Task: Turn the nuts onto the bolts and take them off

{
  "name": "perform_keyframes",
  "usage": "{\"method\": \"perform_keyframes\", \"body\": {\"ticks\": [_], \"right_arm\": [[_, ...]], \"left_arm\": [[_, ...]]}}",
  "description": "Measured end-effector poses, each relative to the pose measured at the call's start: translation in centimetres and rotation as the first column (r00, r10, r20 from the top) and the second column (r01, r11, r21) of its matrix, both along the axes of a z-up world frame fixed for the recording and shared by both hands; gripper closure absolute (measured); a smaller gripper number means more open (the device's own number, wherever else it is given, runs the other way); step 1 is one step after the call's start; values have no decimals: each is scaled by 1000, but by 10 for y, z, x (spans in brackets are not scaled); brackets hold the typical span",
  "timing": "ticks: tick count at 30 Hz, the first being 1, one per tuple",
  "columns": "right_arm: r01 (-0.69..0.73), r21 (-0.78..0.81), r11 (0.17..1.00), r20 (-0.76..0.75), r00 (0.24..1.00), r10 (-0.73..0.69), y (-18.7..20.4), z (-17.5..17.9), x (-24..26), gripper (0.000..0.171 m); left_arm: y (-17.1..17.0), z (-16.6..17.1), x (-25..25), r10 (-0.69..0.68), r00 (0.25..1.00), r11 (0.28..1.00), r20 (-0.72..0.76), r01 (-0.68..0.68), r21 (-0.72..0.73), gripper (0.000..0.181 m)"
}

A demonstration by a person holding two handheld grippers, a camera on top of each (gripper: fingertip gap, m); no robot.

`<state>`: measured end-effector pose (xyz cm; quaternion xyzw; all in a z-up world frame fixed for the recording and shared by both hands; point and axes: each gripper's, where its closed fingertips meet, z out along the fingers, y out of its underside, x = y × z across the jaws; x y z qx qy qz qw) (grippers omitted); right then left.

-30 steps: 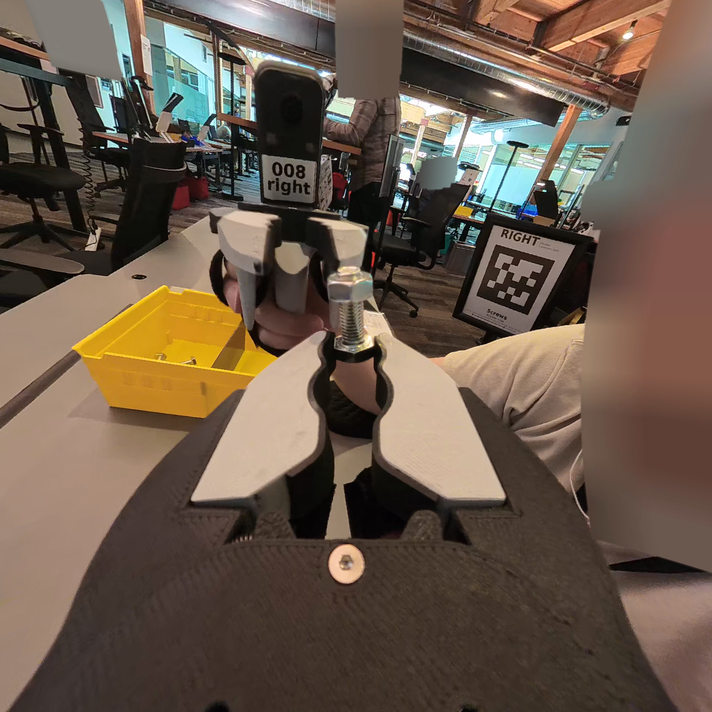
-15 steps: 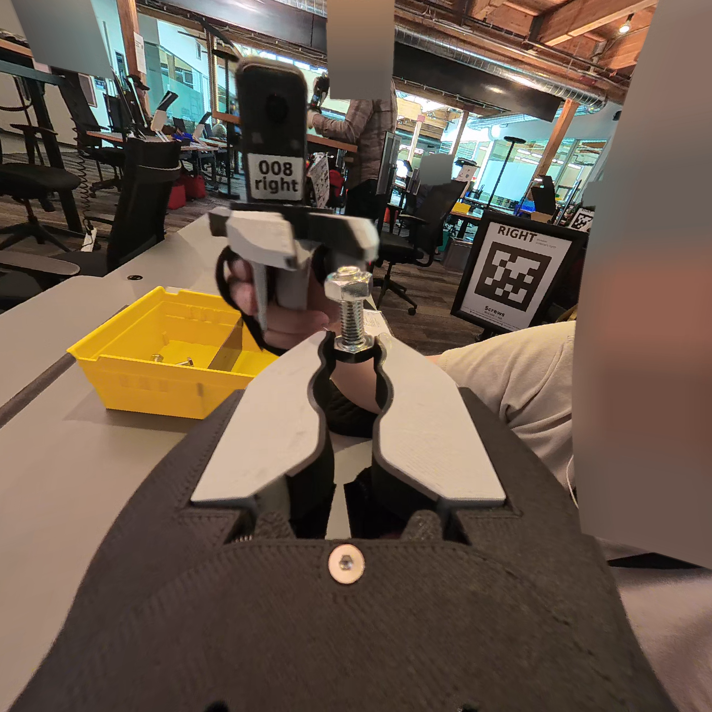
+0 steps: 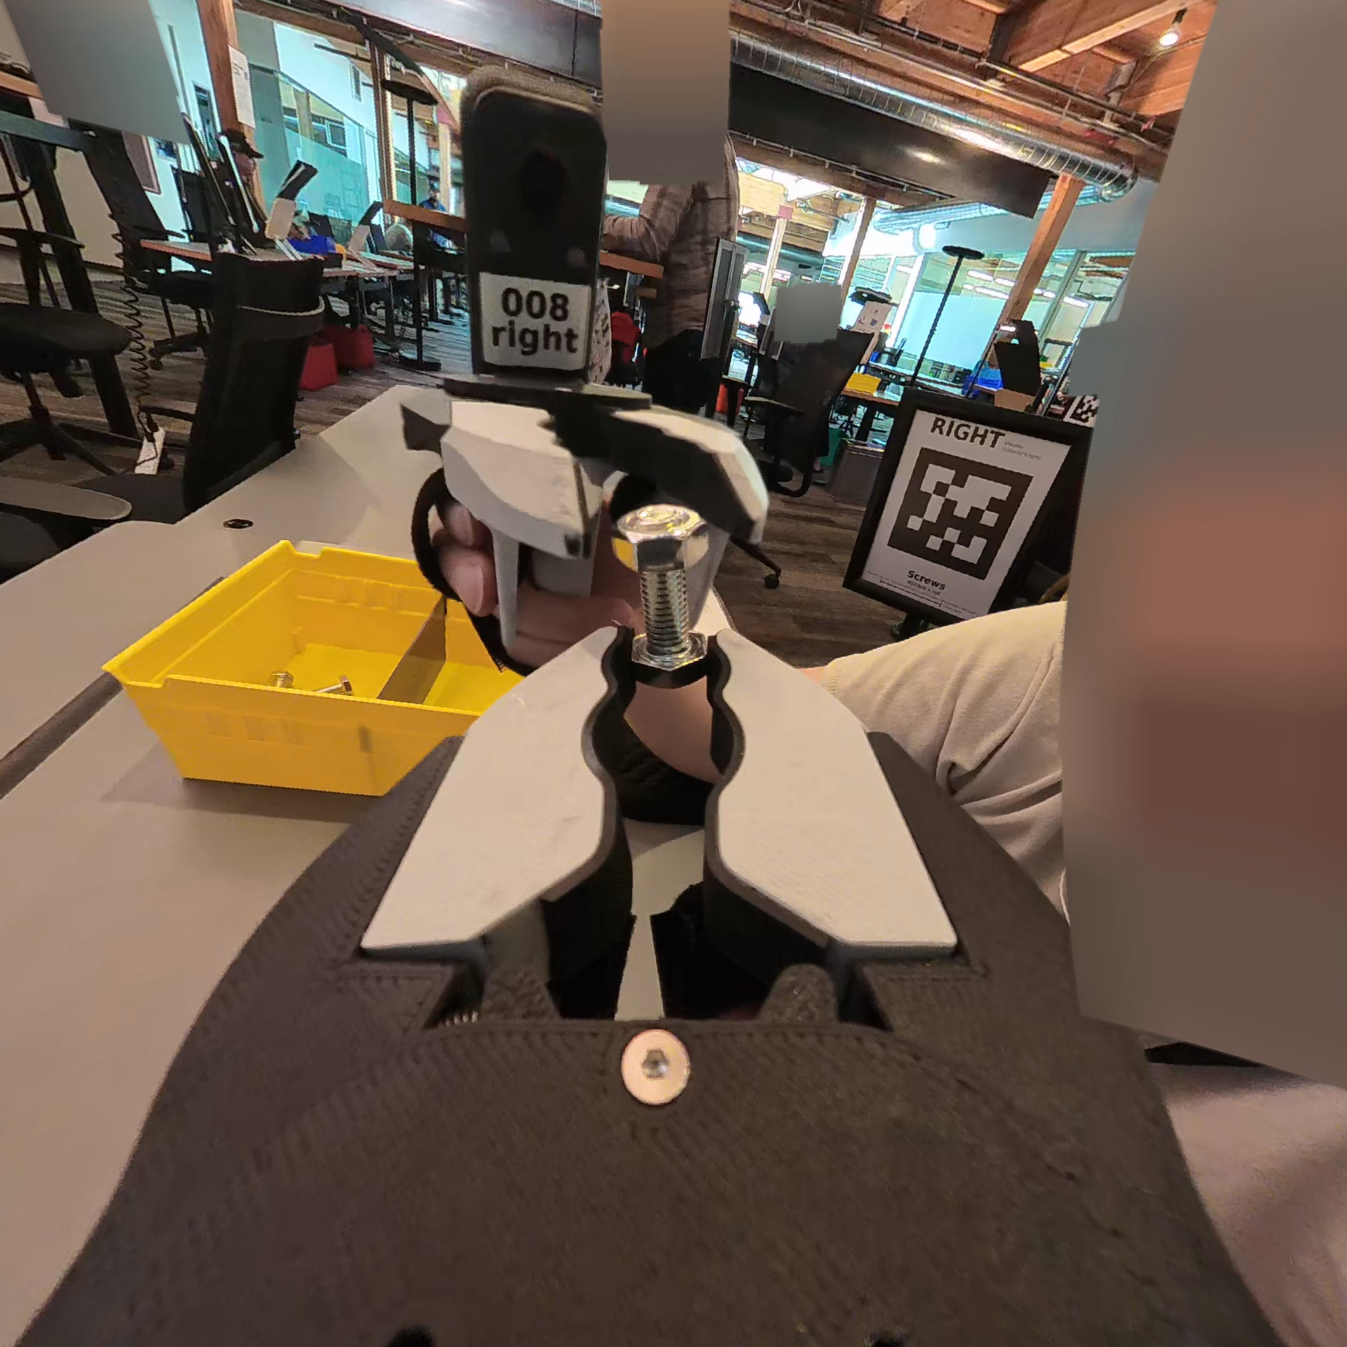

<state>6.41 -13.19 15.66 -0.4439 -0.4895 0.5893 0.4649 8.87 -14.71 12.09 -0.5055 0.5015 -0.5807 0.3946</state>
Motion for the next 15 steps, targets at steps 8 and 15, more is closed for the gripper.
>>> {"method": "perform_keyframes", "body": {"ticks": [8, 15], "right_arm": [[18, -100, 995, -18, 1000, -20, 22, 0, 12, 141], [30, -53, 998, 19, 999, -29, 16, -5, 4, 136]], "left_arm": [[-1, 1, -1, 7, 1000, 1000, -4, -7, 12, 163], [-2, -3, 3, 7, 1000, 1000, -19, -6, 10, 163]]}}
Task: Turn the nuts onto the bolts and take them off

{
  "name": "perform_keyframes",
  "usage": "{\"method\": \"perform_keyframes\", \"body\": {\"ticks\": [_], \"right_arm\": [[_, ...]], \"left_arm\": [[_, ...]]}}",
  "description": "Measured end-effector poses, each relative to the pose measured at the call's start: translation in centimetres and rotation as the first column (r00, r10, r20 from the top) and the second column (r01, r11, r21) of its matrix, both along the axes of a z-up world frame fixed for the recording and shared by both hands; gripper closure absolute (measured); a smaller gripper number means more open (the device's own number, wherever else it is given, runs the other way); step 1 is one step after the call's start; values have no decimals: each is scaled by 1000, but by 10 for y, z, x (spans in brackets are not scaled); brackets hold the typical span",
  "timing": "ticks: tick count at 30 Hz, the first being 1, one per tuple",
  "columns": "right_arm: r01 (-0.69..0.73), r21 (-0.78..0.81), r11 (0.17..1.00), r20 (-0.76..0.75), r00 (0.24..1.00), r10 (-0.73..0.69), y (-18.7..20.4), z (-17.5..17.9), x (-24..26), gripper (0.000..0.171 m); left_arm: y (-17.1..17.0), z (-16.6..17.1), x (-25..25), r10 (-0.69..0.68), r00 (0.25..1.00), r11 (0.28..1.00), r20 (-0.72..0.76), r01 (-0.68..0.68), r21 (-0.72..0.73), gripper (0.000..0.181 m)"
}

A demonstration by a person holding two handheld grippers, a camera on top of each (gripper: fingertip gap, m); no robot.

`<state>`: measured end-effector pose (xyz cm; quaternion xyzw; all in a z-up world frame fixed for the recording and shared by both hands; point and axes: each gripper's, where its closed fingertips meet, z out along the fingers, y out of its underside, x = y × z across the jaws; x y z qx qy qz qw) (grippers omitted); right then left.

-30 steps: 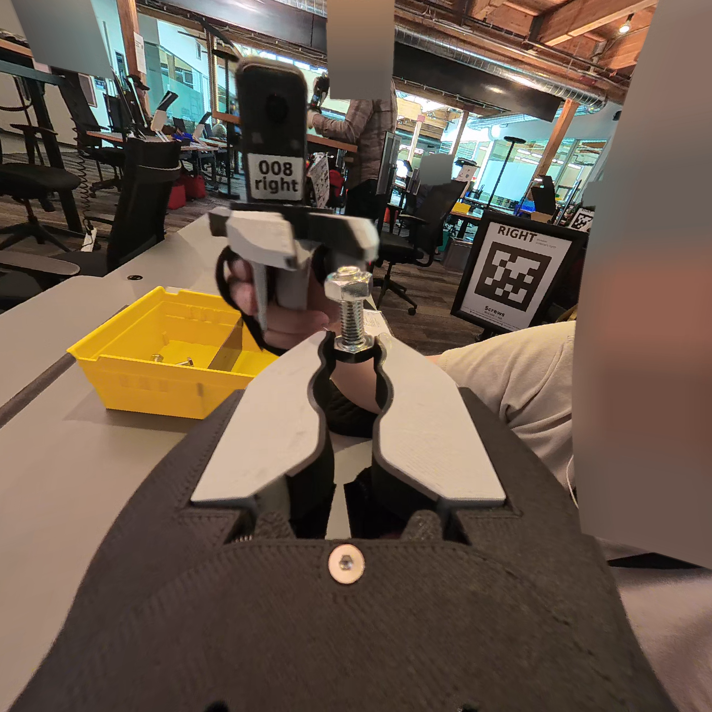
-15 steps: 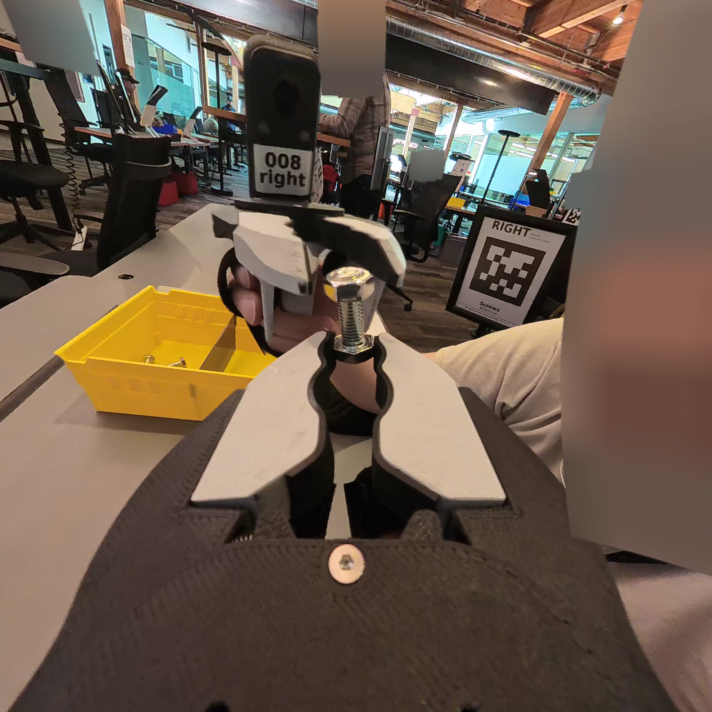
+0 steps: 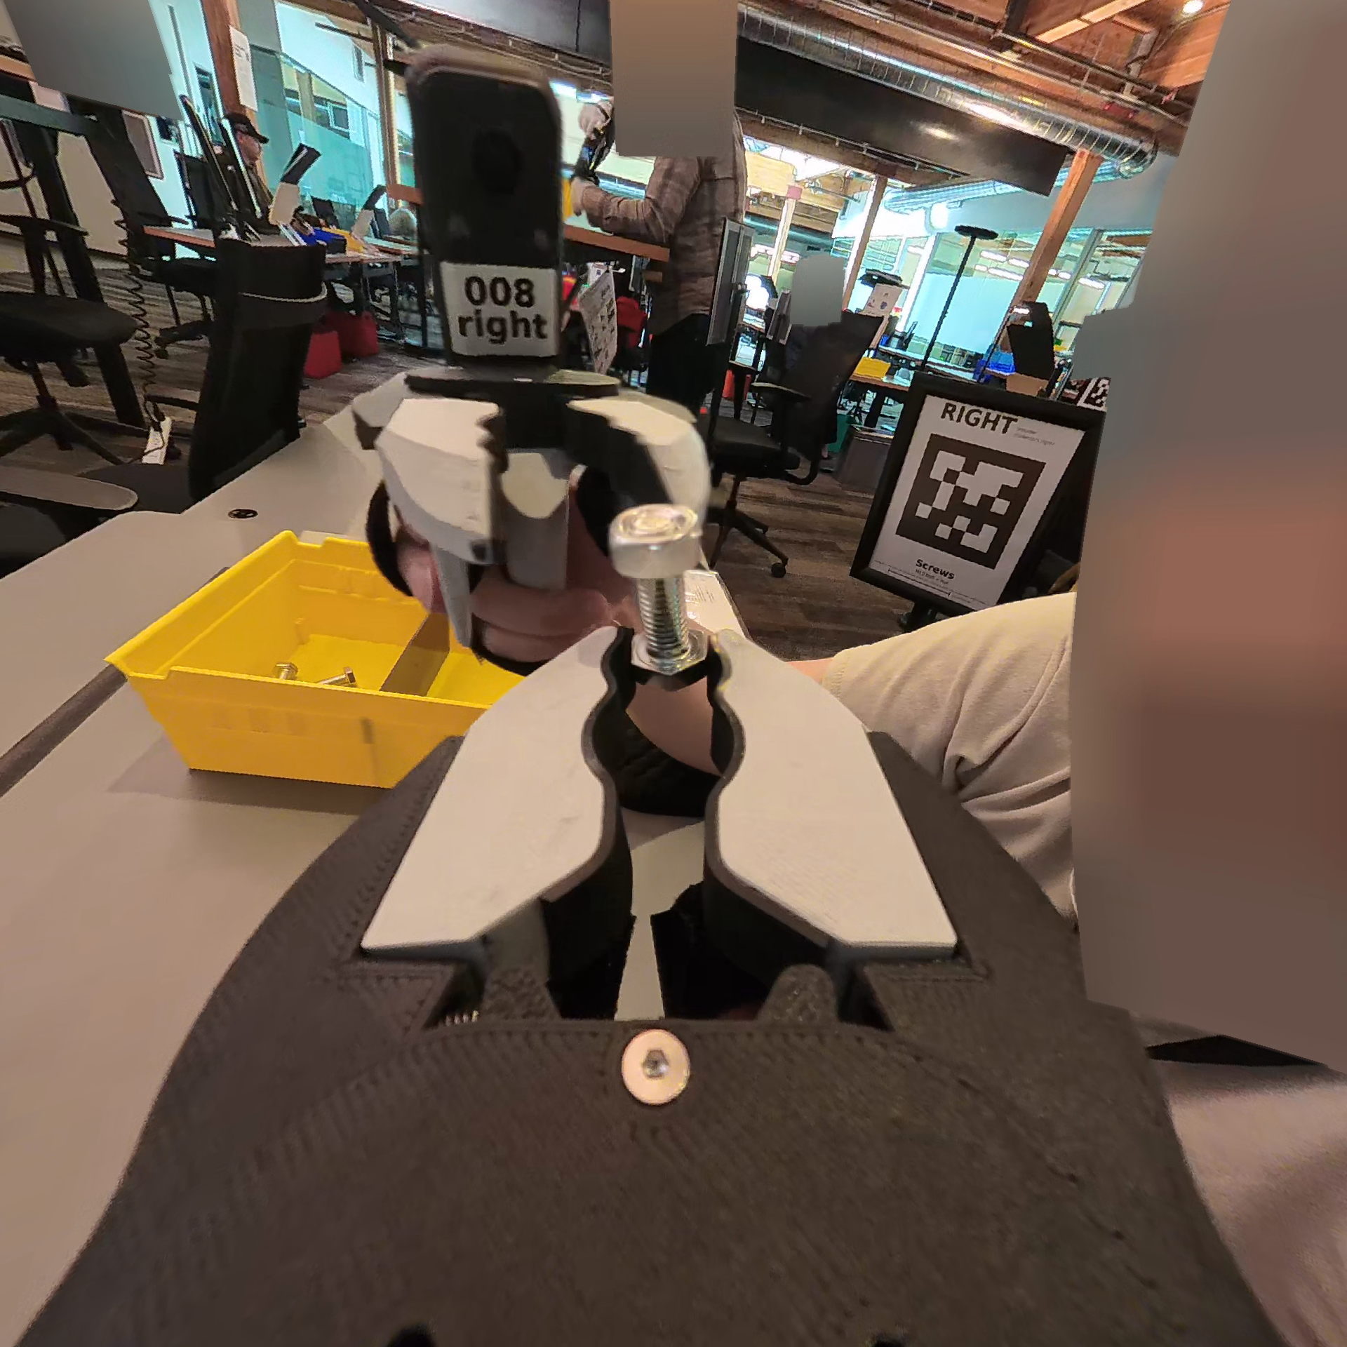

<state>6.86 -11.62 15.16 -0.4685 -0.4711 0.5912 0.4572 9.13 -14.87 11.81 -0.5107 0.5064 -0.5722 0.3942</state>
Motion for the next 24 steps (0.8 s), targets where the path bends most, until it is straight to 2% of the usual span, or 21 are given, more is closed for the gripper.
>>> {"method": "perform_keyframes", "body": {"ticks": [3, 6, 9, 16, 21, 24], "right_arm": [[15, -51, 999, -23, 1000, -17, 12, 2, 8, 140], [-43, -30, 999, -46, 998, 41, -4, 9, 7, 138], [-33, 16, 999, -8, 999, 33, -12, 4, -1, 136], [-17, -67, 998, -58, 998, 13, 9, 7, 10, 140], [-27, 20, 999, -19, 999, 28, -13, 6, -2, 135], [10, 32, 999, 17, 1000, -10, -4, -1, -4, 134]], "left_arm": [[-2, 3, -1, -5, 1000, 1000, 8, 5, 0, 163], [0, 1, -1, 4, 1000, 1000, -2, -4, 13, 163], [0, 0, -1, 3, 1000, 1000, -2, -3, 6, 163], [-2, 2, -1, 10, 1000, 1000, -7, -10, 25, 164], [4, -4, 1, 41, 998, 998, -36, -40, 38, 163], [3, -2, 1, 42, 999, 998, -28, -41, 40, 163]]}}
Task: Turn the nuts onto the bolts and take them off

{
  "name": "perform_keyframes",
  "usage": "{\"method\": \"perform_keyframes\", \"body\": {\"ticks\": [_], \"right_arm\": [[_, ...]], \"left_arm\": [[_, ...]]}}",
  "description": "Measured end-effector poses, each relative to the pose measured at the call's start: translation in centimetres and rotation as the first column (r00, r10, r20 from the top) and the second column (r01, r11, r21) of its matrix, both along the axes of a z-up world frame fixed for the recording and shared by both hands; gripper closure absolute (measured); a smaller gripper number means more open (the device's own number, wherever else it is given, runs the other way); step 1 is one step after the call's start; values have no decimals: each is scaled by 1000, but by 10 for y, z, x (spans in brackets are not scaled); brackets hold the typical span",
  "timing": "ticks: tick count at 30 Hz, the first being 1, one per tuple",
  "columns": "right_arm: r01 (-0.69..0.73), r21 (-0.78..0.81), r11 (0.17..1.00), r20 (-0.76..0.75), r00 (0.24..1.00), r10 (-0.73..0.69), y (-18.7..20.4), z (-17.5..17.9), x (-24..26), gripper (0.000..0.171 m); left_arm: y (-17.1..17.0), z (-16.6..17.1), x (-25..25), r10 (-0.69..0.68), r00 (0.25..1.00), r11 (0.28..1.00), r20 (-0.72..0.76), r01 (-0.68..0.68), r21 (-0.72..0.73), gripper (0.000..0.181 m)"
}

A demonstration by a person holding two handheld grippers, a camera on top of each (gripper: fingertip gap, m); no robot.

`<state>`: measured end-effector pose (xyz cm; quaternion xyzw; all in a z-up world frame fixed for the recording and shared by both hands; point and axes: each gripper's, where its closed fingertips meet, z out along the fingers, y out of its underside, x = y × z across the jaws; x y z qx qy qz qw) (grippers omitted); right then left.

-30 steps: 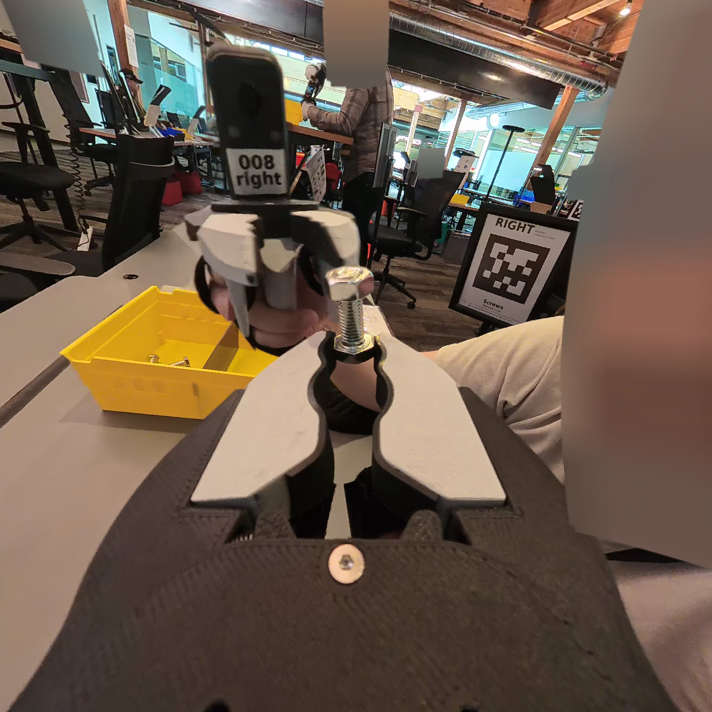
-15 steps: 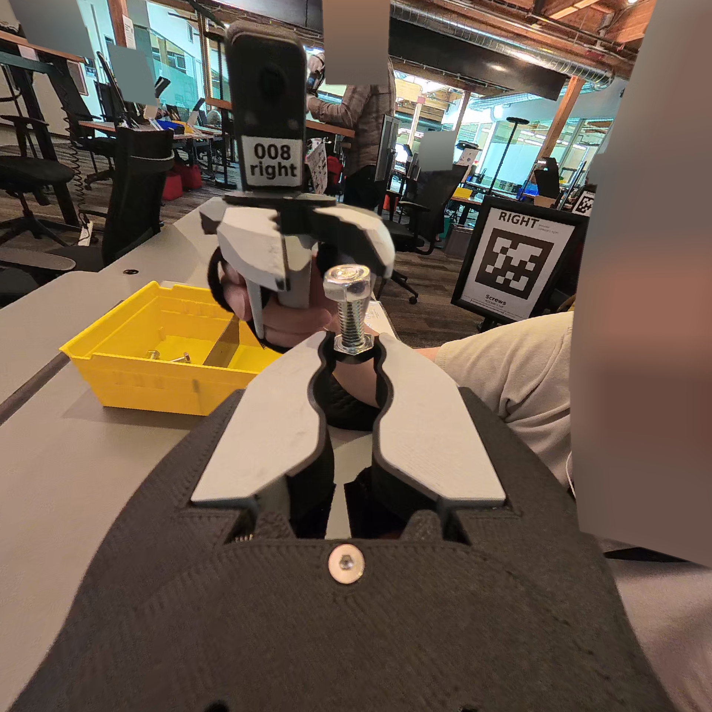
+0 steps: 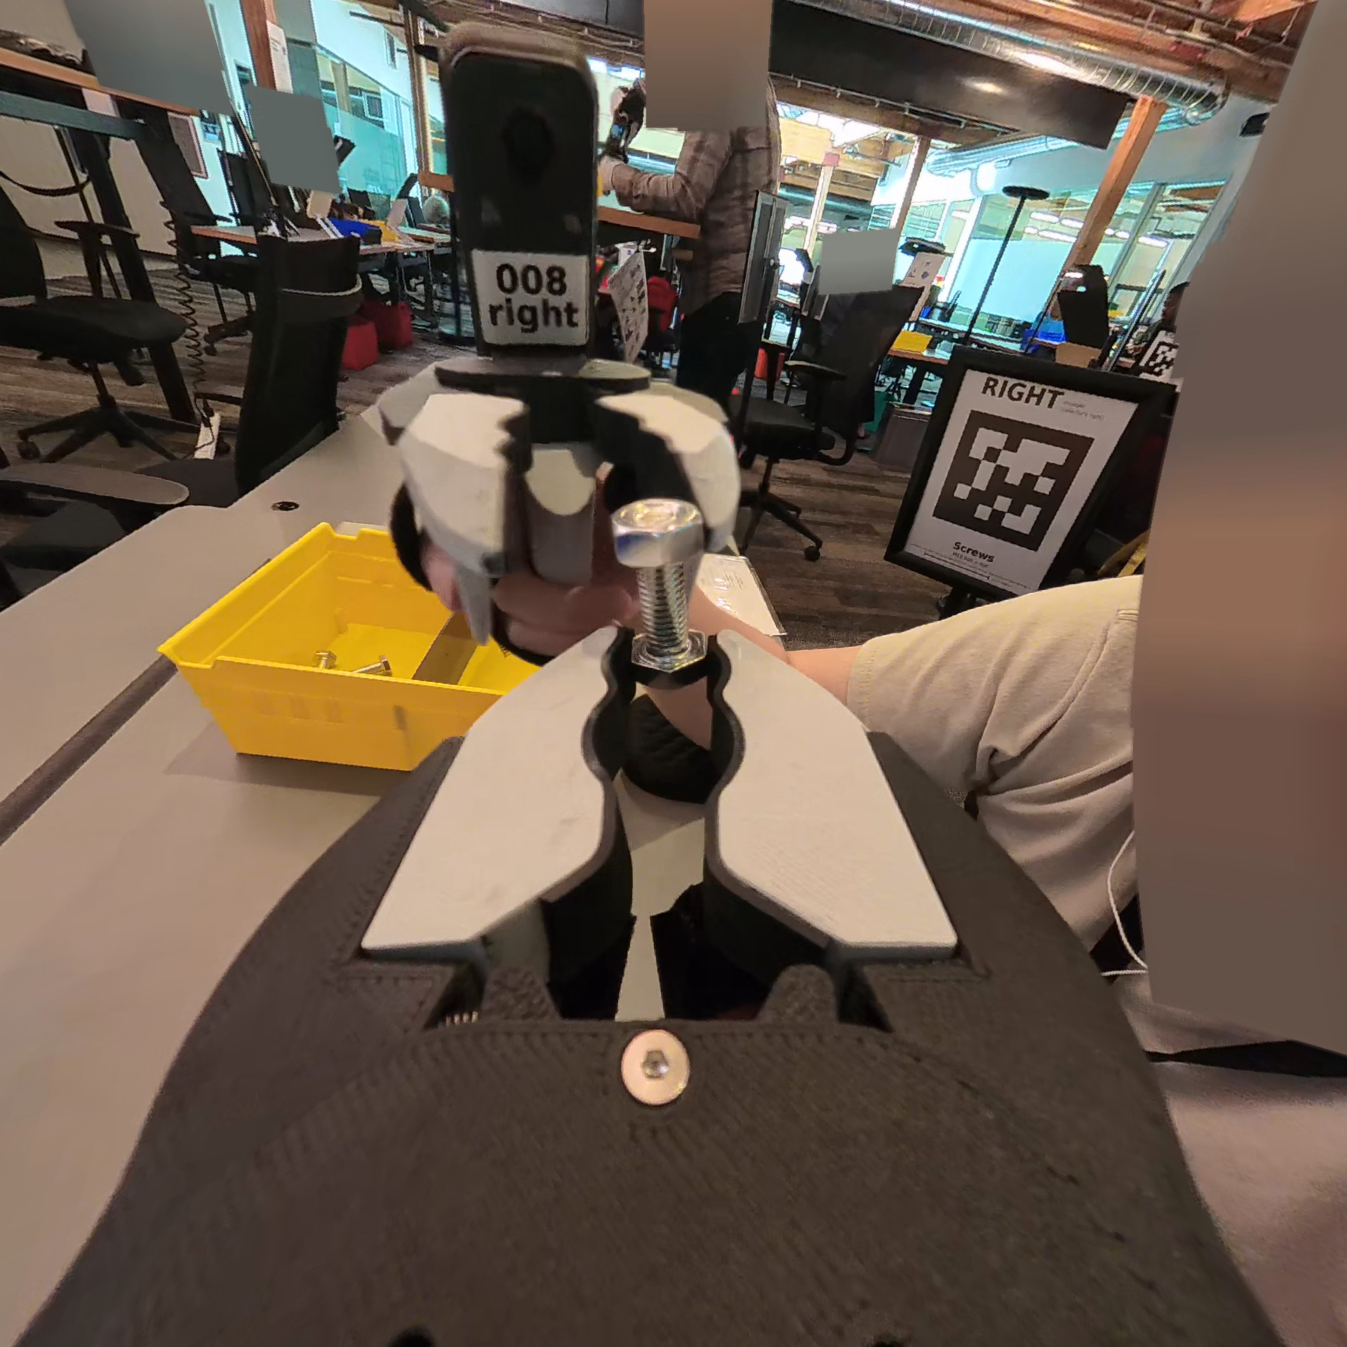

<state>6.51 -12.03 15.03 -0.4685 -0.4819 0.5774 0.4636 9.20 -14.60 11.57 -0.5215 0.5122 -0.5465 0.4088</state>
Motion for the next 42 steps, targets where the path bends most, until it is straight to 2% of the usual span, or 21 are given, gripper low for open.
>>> {"method": "perform_keyframes", "body": {"ticks": [1, 4, 11, 17, 24, 27, 30, 33, 38, 42], "right_arm": [[16, -18, 1000, -9, 1000, -16, 7, 1, 3, 131], [28, -56, 998, -47, 998, -30, 17, 5, 13, 137], [2, 20, 1000, 7, 1000, -2, -8, 1, -4, 133], [33, -79, 996, -32, 999, -35, 21, 1, 13, 137], [-19, -10, 1000, -13, 1000, 19, -6, 3, -2, 134], [15, -18, 1000, -9, 1000, -15, 6, 0, 2, 131], [57, -84, 995, -39, 997, -61, 27, 1, 14, 138], [7, -69, 998, -48, 999, -10, 15, 5, 12, 137], [10, 35, 999, 11, 1000, -10, -7, -2, -8, 134], [17, -15, 1000, -10, 1000, -17, 8, -1, 2, 133]], "left_arm": [[1, 0, 0, 10, 1000, 1000, -4, -10, 4, 163], [0, 1, -2, 4, 1000, 1000, -3, -4, 6, 163], [2, -4, 1, 8, 1000, 1000, -26, -8, 9, 163], [0, -1, -1, 4, 1000, 1000, -15, -3, 9, 163], [2, -4, 0, 5, 1000, 1000, -23, -5, 6, 163], [2, -3, 0, 16, 1000, 1000, -27, -15, 15, 163], [-1, 0, -2, -1, 1000, 1000, -12, 1, 9, 163], [1, -2, -2, 13, 1000, 1000, -27, -12, 23, 163], [3, -6, 0, 21, 999, 1000, -43, -20, 23, 163], [4, -4, -1, 35, 999, 999, -40, -34, 33, 163]]}}
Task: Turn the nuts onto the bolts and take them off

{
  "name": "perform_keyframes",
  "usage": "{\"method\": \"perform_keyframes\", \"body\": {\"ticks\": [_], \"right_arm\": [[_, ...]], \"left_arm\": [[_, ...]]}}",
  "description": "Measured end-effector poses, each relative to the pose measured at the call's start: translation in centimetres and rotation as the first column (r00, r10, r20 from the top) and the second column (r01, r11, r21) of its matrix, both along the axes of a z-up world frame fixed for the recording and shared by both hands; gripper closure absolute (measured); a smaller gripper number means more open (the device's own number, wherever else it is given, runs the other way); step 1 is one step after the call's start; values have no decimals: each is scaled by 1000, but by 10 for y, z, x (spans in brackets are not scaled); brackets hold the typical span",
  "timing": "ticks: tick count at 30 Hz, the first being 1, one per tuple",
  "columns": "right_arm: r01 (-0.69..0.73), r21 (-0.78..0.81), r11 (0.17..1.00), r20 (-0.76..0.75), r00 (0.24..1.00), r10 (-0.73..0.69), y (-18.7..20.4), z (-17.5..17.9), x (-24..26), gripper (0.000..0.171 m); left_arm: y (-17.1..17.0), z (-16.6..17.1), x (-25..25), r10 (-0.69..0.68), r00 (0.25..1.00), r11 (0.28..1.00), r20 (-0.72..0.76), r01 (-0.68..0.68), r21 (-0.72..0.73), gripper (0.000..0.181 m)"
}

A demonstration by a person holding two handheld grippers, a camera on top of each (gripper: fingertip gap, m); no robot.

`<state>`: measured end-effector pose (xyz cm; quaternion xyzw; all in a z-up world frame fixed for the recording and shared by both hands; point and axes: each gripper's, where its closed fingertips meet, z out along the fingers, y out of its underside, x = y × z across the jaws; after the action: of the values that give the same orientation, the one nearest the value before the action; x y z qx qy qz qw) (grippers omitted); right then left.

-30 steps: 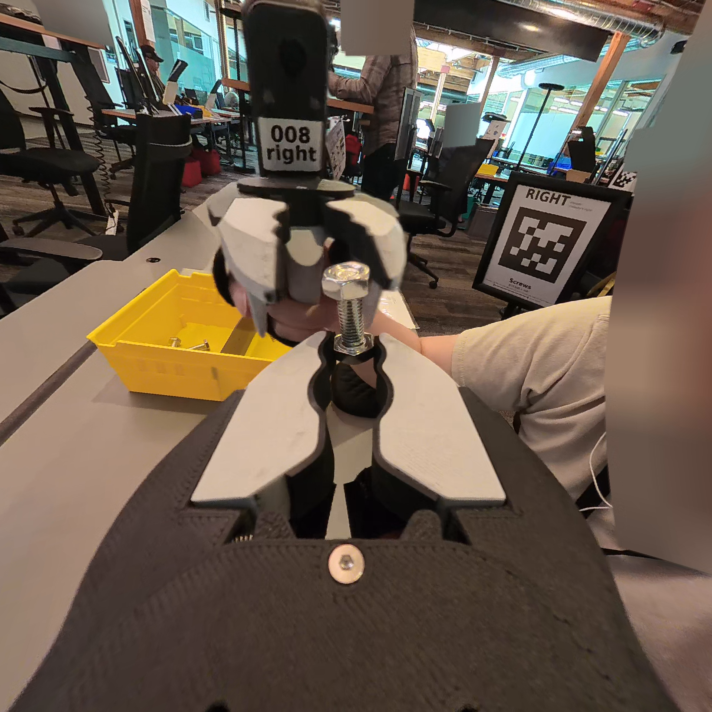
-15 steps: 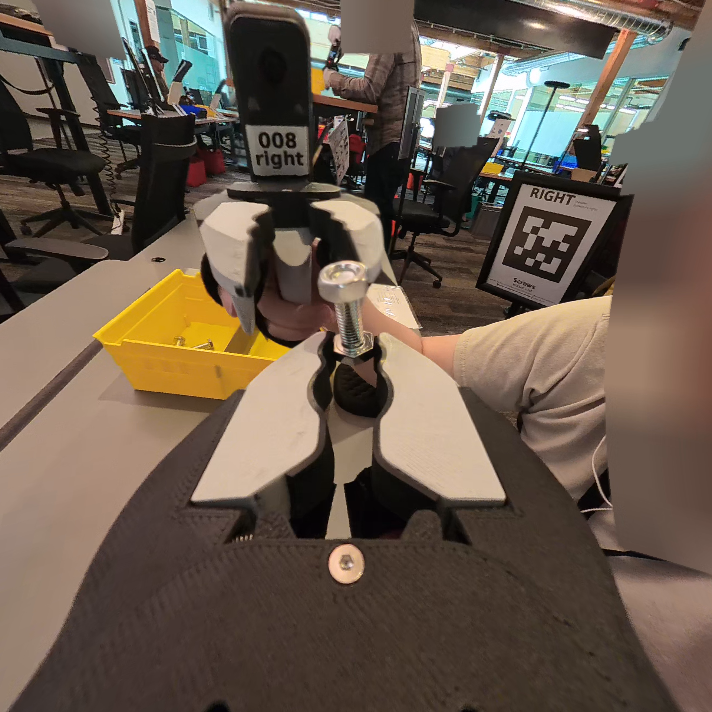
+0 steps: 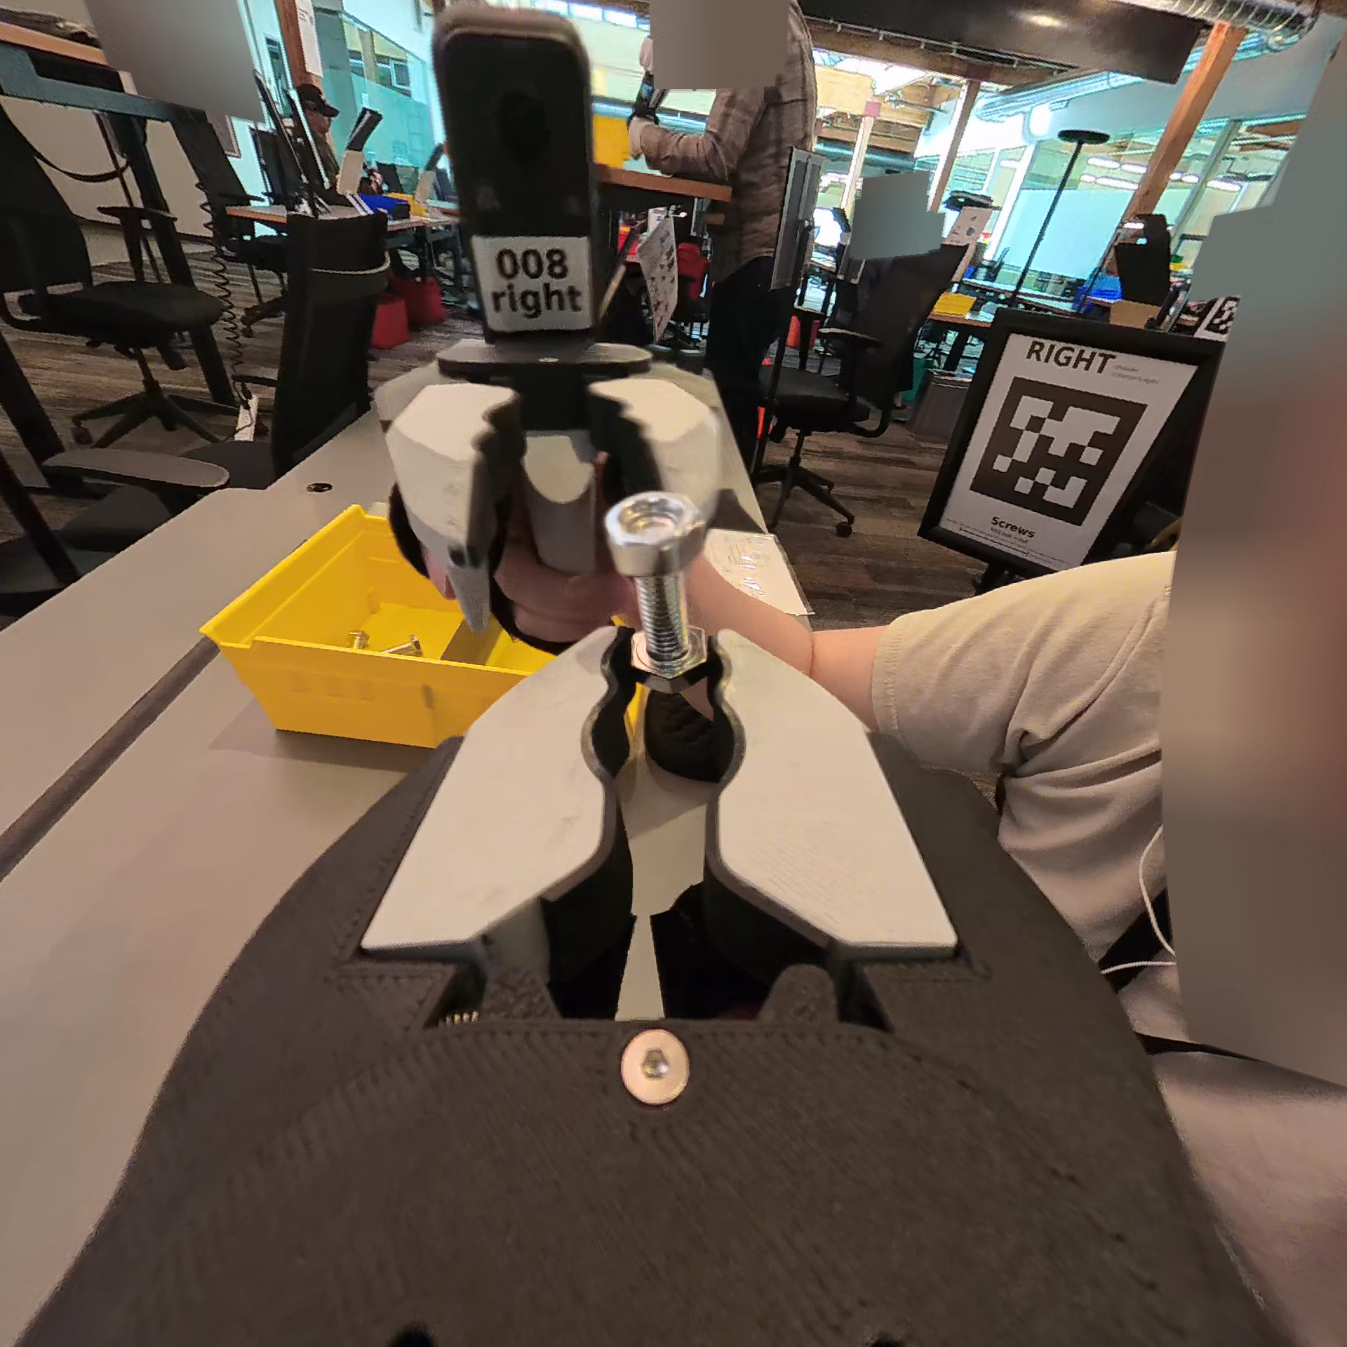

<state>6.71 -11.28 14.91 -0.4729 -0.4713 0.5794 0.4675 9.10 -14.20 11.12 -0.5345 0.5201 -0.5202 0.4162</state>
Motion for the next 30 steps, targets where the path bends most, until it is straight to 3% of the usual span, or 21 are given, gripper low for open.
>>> {"method": "perform_keyframes", "body": {"ticks": [3, 12, 18, 22, 30], "right_arm": [[7, -33, 999, -30, 1000, -8, 10, 4, 10, 137], [-14, 56, 998, 7, 1000, 14, -17, 4, -7, 132], [41, -16, 999, 6, 999, -41, 18, -3, 11, 135], [-27, 7, 1000, -12, 1000, 27, 2, 3, 9, 135], [-12, 64, 998, 30, 1000, 10, -16, 1, -6, 134]], "left_arm": [[0, 2, -2, -4, 1000, 1000, 7, 4, -1, 163], [0, -5, 2, 10, 999, 1000, -34, -9, 29, 163], [0, -3, 1, 3, 1000, 1000, -25, -3, 16, 163], [1, -6, 2, 16, 999, 999, -38, -15, 31, 163], [0, -5, 2, 13, 999, 999, -36, -12, 30, 163]]}}
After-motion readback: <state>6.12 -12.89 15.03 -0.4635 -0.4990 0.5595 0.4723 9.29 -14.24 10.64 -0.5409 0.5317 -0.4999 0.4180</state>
